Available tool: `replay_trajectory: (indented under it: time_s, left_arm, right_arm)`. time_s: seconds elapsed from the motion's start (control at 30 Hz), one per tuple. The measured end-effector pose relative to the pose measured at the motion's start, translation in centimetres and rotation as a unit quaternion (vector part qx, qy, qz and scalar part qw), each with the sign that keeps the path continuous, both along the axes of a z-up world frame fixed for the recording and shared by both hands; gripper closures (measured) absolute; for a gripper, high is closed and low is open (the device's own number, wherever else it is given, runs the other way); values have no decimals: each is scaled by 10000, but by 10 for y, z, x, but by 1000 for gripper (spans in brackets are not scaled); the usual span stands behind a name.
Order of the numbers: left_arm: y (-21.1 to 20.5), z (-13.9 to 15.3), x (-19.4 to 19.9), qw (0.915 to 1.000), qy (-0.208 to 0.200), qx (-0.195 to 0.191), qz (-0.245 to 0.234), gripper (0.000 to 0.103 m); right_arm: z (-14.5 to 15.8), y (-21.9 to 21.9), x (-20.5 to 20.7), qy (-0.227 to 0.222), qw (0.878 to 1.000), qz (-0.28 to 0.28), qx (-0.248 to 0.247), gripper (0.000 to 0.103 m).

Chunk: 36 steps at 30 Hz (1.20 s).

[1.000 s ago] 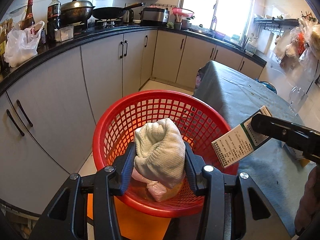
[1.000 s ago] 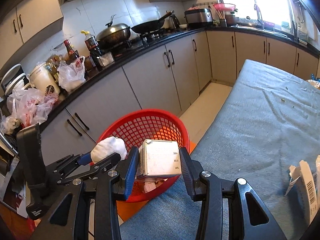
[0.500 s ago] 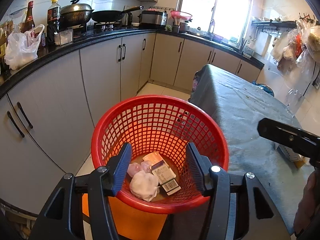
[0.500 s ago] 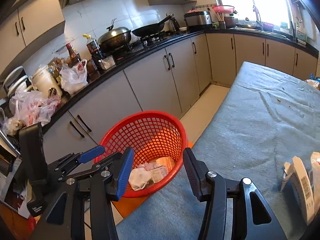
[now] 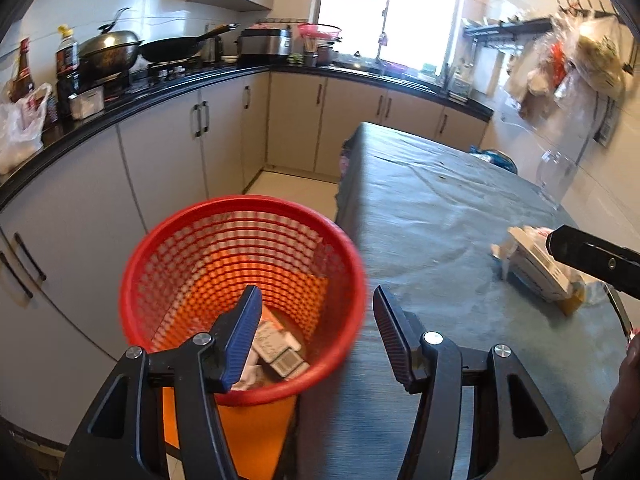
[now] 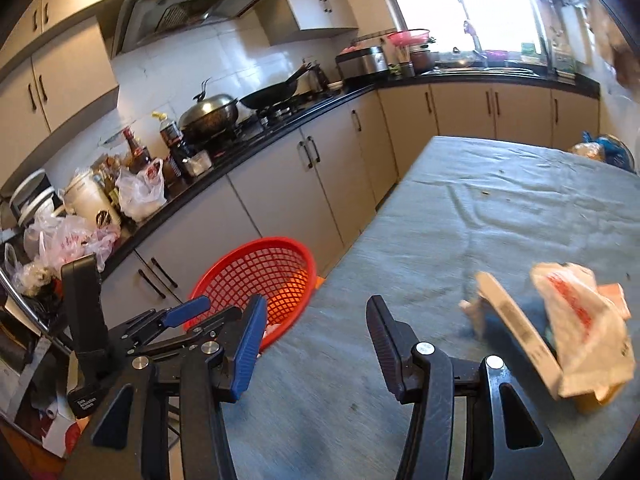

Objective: Collect trash
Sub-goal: 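Move both open tools back over the table, then grasp the long white barcode box with the left tool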

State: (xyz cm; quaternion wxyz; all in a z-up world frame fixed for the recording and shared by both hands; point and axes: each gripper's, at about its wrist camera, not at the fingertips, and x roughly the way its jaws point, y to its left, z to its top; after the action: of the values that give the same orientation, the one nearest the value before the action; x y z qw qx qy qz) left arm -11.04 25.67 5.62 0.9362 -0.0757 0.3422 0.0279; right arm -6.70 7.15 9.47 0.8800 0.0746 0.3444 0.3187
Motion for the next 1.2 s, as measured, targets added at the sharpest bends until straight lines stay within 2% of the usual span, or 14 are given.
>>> replay_trajectory:
  time_s: [0.23,0.5,0.67,0.83,0.97,1.03,1.07,1.2]
  left_arm:
    - [-44,0,6,9990,79,111,-418,46]
    - [-94,-6,16,9954,286,21,-914,45]
    - [-121,-2,30,9903,462,-398,-1249,45]
    - [-143,4,55,9766,780,-1337,-1491,45]
    - [-156,0,87,9681,1060,-1900,-1245,45]
    - [-157,-3,98,9668,1168,-1999,-1083,45]
    - [-159,-5,106,9632,1231,-2145,-1050,45]
    - [-166,-12,120,9598,1411,-2253,-906,47]
  right_arm:
    - [-4,-51,-16,35,9995,-293,144,47]
    - [-4,-152,-30,35,9908,-1240,548,47]
    - [-10,-200,-37,79,9823,-1741,689,47]
    - [-21,-232,-43,190,9766,-1976,824,47]
    - [-24,-252,-46,212,9731,-2081,964,47]
    - [-25,-259,-49,200,9721,-2110,1005,47]
    - [-27,-263,-51,196,9717,-2120,1027,47]
    - [-30,-277,-53,209,9690,-2189,1127,47]
